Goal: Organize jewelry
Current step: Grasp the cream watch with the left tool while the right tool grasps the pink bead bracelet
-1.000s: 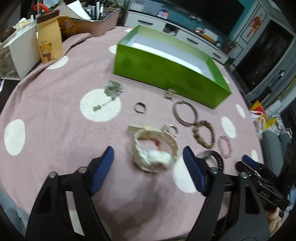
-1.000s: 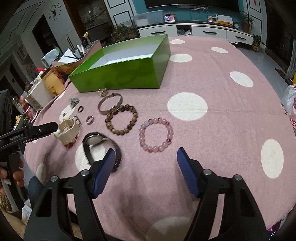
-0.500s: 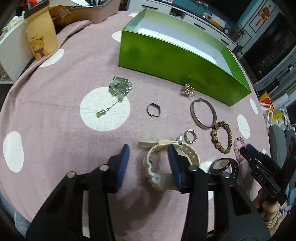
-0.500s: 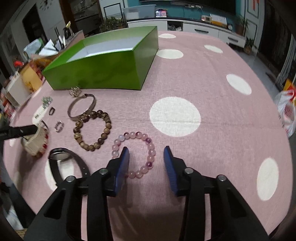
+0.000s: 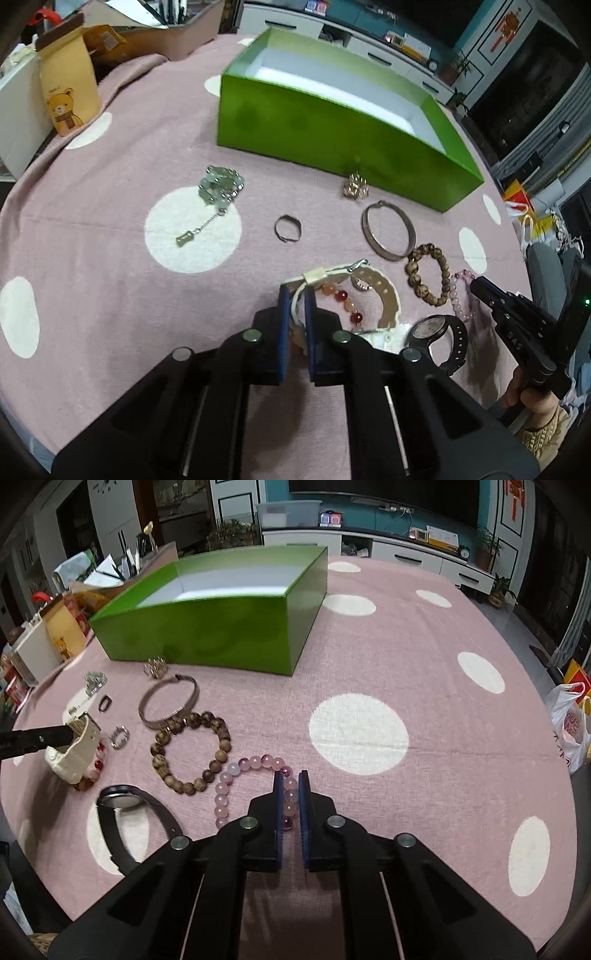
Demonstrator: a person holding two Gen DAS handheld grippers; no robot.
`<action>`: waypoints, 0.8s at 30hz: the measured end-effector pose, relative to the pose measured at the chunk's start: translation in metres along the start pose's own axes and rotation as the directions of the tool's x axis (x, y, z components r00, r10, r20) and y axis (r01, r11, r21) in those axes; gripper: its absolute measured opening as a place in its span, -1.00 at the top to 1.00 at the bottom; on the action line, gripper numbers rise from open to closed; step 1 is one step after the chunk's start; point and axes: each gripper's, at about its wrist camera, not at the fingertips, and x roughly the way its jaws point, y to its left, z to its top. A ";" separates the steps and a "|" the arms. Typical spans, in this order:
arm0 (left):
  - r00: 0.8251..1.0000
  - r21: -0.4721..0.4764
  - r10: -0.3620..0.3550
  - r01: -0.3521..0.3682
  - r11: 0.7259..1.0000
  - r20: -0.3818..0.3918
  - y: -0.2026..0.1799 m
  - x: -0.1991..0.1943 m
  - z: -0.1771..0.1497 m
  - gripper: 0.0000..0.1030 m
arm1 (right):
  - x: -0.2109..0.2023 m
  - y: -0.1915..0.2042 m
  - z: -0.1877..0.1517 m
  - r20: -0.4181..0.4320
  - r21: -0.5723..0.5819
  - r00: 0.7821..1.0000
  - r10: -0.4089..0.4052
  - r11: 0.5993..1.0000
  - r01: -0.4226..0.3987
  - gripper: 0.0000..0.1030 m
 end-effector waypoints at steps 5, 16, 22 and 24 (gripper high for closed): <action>0.999 -0.020 -0.025 0.026 0.999 0.043 0.002 -0.013 0.001 0.85 | -0.015 0.004 0.004 0.040 -0.003 0.999 0.009 1.000 -0.009 0.86; 0.989 -0.003 -0.061 0.062 0.998 0.136 -0.007 -0.049 0.010 0.85 | -0.054 0.012 0.021 0.147 -0.028 0.989 0.017 1.000 -0.013 0.86; 0.982 0.010 -0.087 0.086 0.996 0.169 -0.011 -0.060 0.020 0.85 | -0.067 0.015 0.033 0.195 -0.031 0.981 0.009 1.000 -0.003 0.86; 0.980 0.011 -0.092 0.092 0.996 0.178 -0.012 -0.062 0.023 0.85 | -0.072 0.017 0.040 0.219 -0.031 0.976 0.007 1.000 0.000 0.86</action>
